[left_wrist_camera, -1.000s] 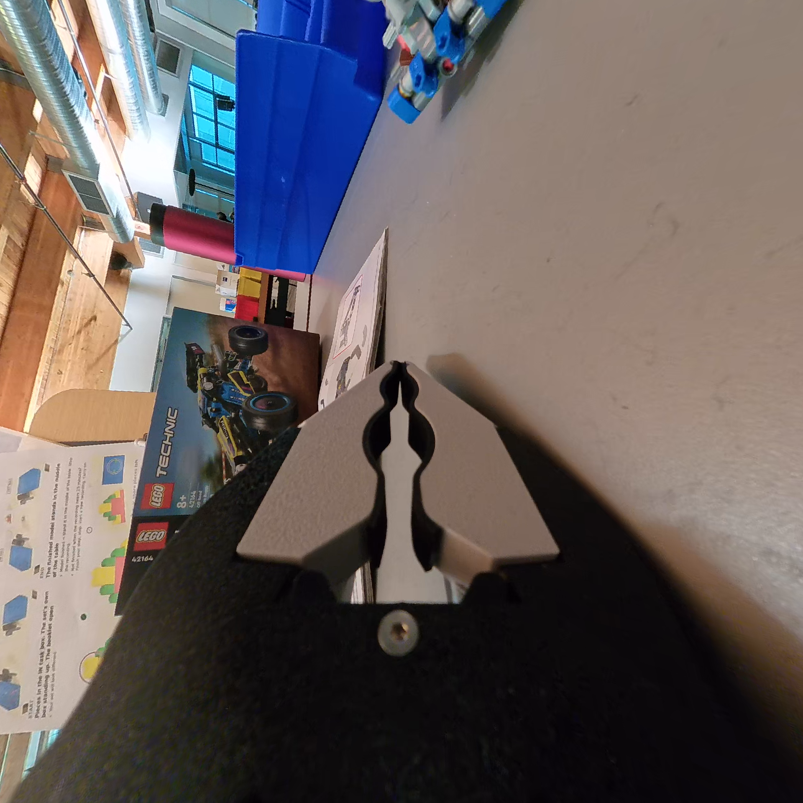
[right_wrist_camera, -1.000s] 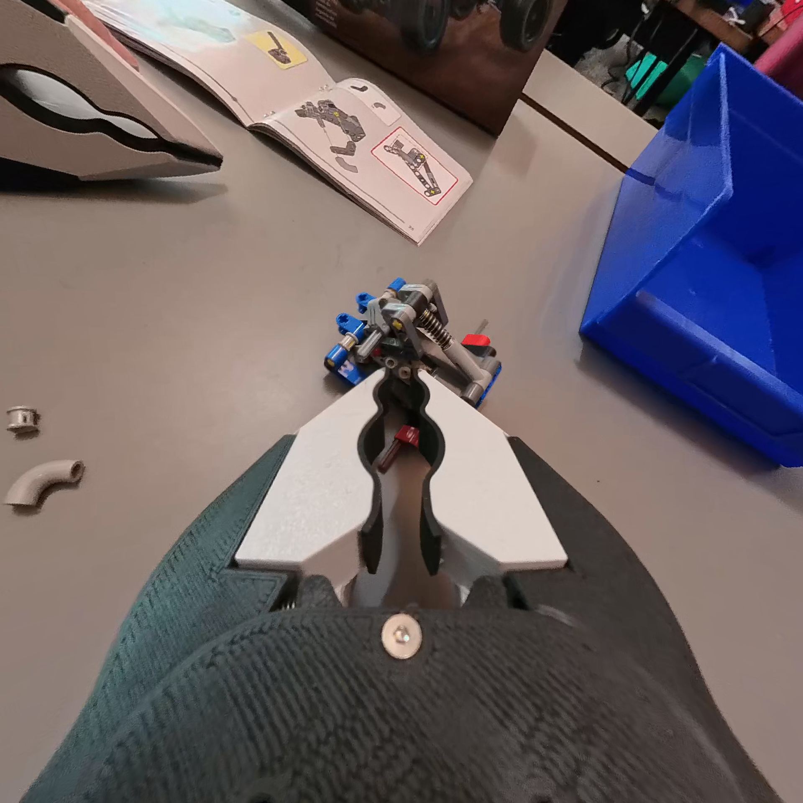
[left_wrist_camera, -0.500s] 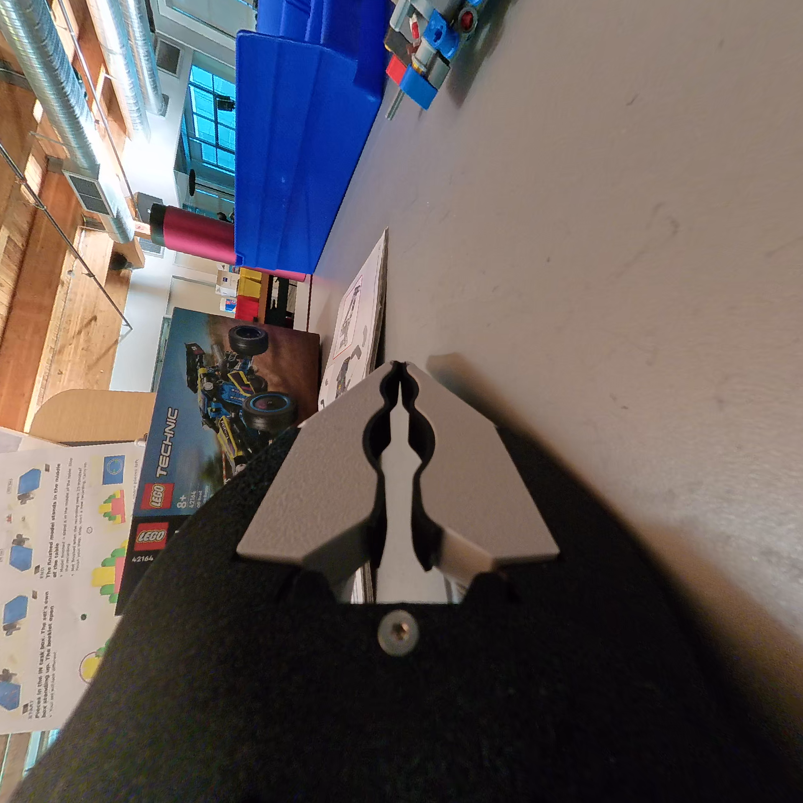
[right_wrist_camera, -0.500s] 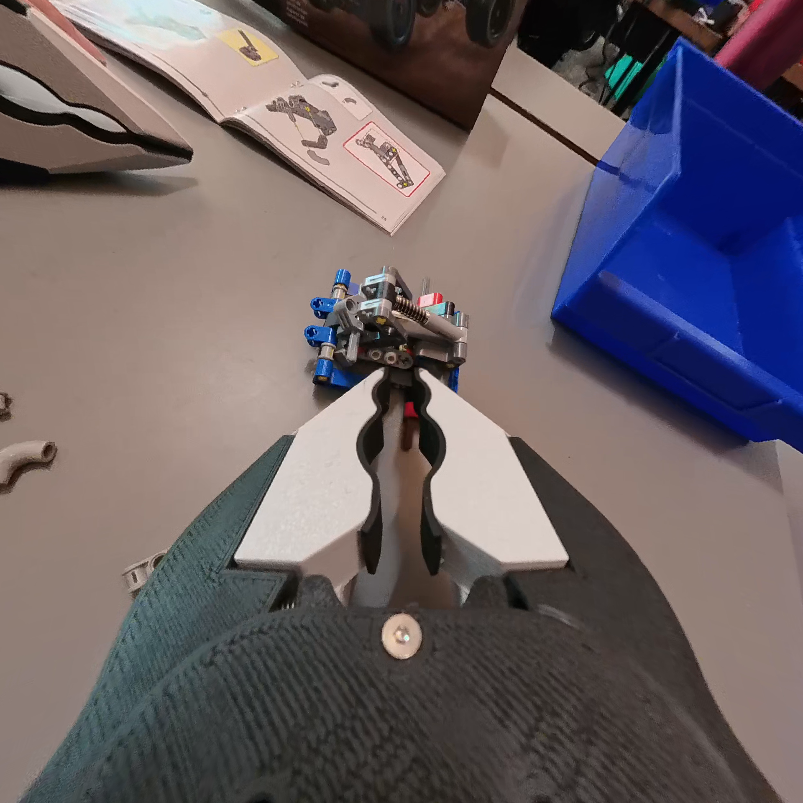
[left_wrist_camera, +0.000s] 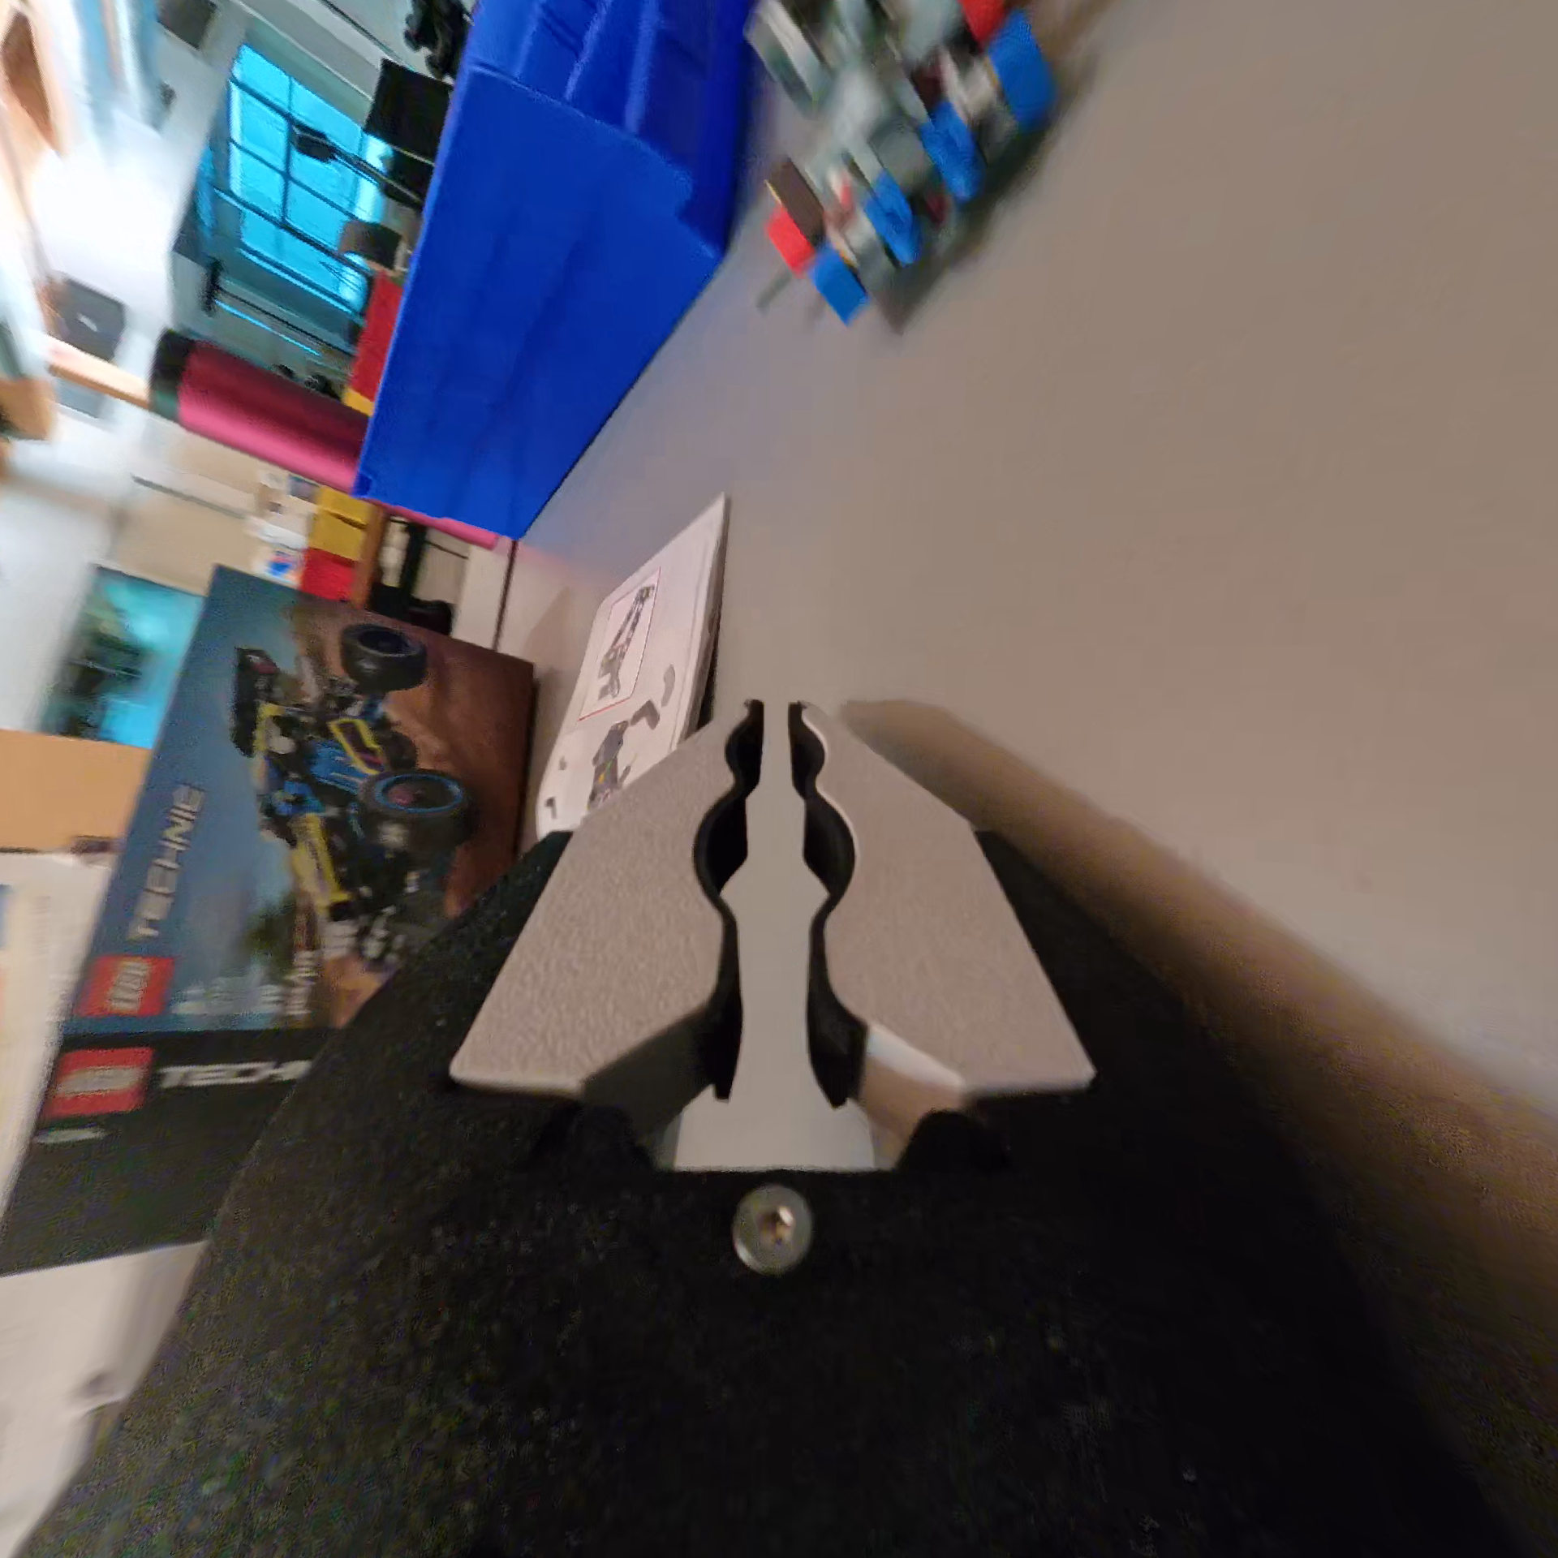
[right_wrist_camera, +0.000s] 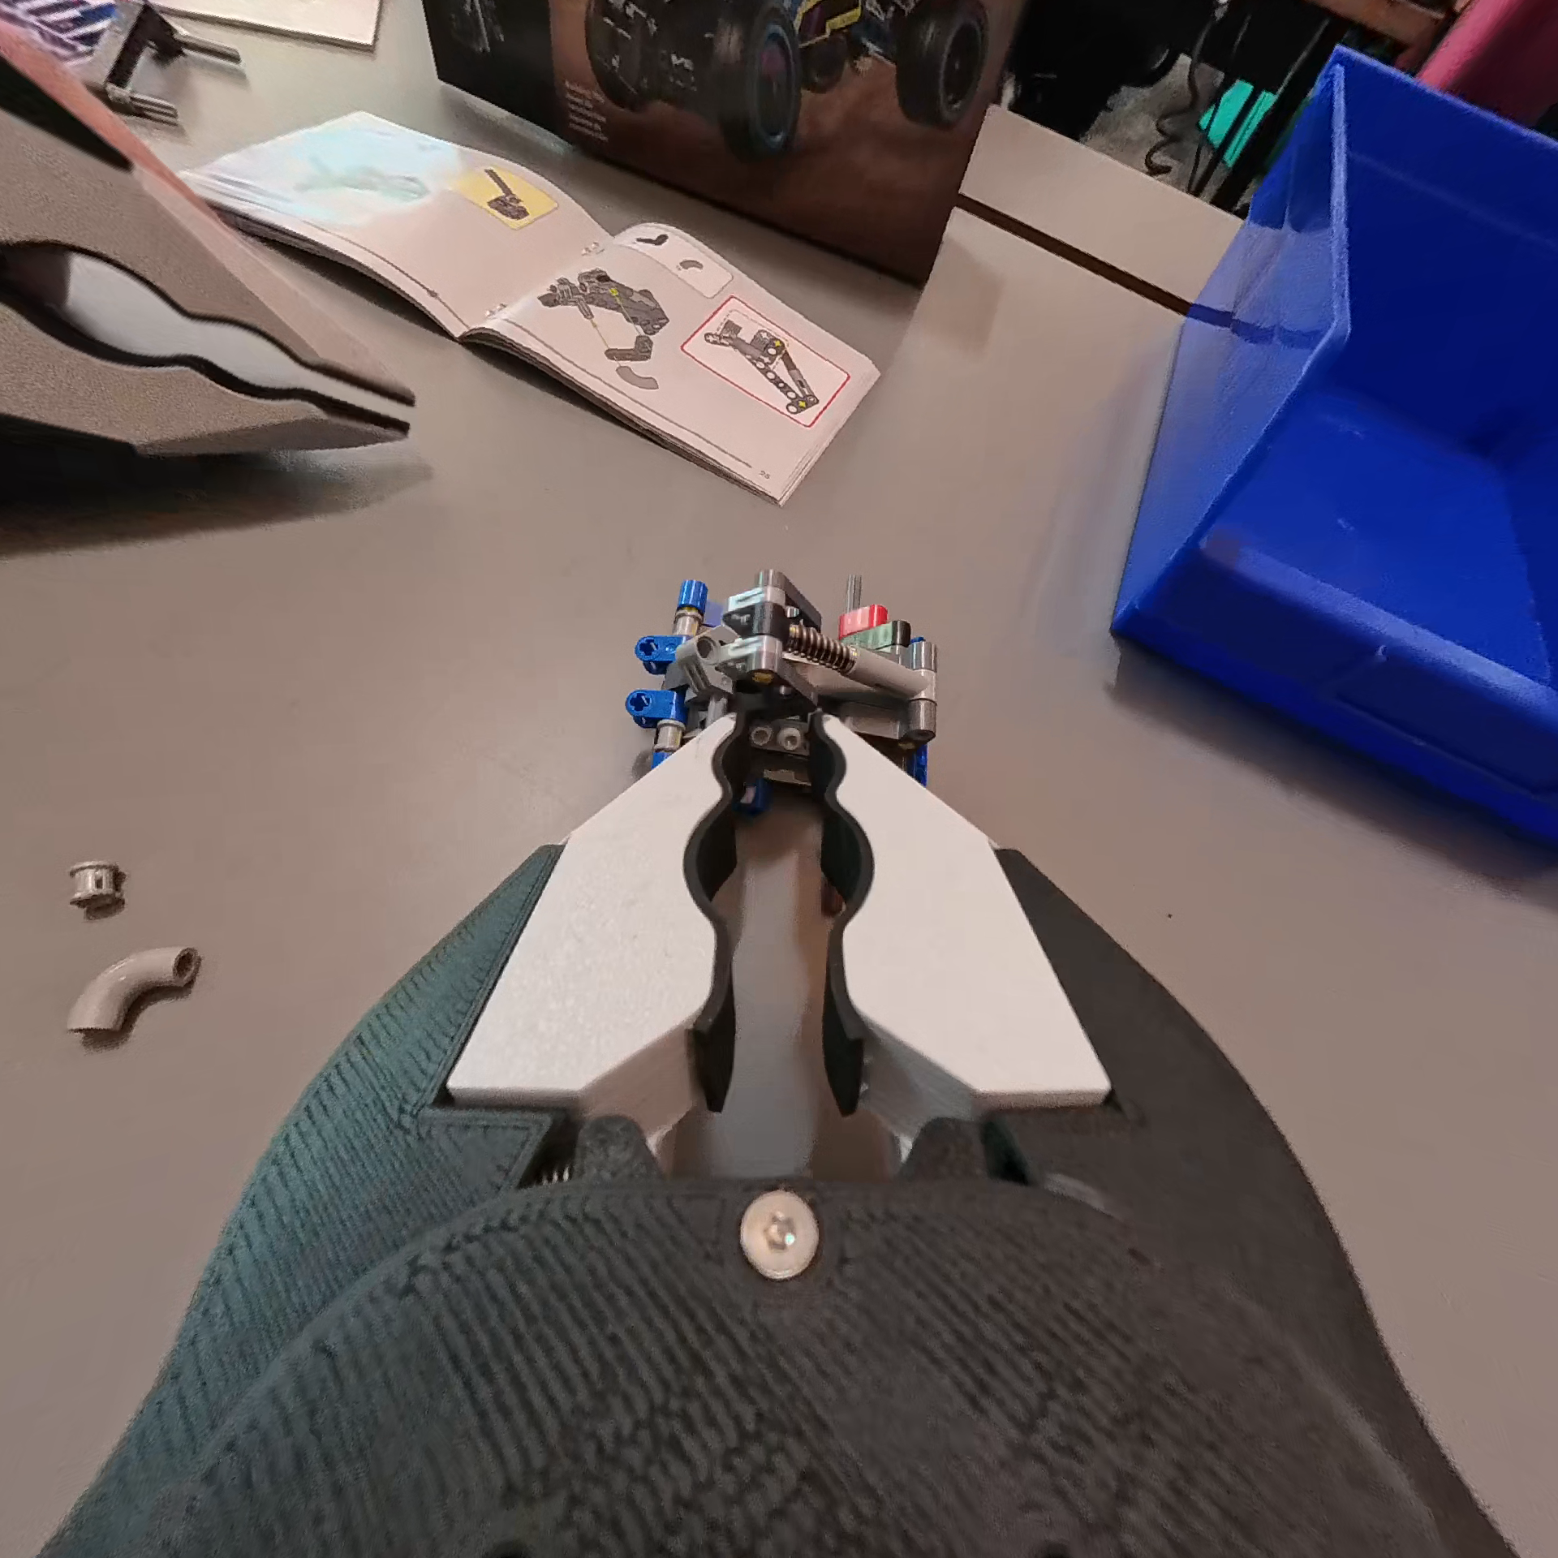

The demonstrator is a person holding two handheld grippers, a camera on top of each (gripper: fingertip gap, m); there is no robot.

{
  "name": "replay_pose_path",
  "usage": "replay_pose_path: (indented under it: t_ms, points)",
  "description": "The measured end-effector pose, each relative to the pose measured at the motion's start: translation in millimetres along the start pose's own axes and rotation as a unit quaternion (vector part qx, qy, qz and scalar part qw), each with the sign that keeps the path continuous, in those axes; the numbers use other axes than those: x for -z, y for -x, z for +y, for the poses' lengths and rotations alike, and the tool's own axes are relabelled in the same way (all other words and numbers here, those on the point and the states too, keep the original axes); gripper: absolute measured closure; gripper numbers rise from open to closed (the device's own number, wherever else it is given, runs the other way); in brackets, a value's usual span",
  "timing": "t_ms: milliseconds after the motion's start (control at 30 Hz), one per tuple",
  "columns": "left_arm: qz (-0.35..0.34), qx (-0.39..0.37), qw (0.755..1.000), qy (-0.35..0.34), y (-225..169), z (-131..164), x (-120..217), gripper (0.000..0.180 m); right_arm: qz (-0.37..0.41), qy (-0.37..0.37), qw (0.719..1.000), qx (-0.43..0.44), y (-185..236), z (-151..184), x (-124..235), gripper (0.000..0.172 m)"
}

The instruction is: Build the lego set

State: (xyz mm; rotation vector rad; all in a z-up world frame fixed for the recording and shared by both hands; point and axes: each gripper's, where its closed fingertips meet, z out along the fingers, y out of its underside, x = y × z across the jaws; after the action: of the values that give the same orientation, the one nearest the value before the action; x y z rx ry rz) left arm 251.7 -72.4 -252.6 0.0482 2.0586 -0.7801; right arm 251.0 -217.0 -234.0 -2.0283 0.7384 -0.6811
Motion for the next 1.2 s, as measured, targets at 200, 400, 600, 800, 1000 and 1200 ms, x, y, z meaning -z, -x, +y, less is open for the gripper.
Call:
replay_pose_path:
  t_ms: [200, 400, 600, 800, 1000, 1200]
  points:
    - [0.114, 0.151, 0.979, -0.075, 20, -55, -2, 0.171, -0.028, 0.012, 0.998, -0.056, -1, 6, 2, 0.155]
    - [0.207, 0.187, 0.955, -0.098, 27, -94, -42, 0.170, -0.035, 0.003, 0.995, -0.095, 0, 0, 3, 0.157]
    - [0.338, 0.218, 0.912, -0.084, -4, -110, -66, 0.163, -0.044, 0.008, 0.988, -0.148, -1, 3, 0, 0.158]
    - [0.358, 0.183, 0.910, -0.103, -13, -118, -62, 0.161, -0.042, 0.014, 0.990, -0.134, -2, 3, -4, 0.157]
    - [0.319, 0.201, 0.918, -0.122, 2, -131, -64, 0.172, -0.045, 0.014, 0.991, -0.129, -2, 3, -5, 0.158]
    - [0.319, 0.237, 0.911, -0.109, 6, -132, -65, 0.173, -0.051, 0.000, 0.988, -0.145, -2, 0, -3, 0.155]
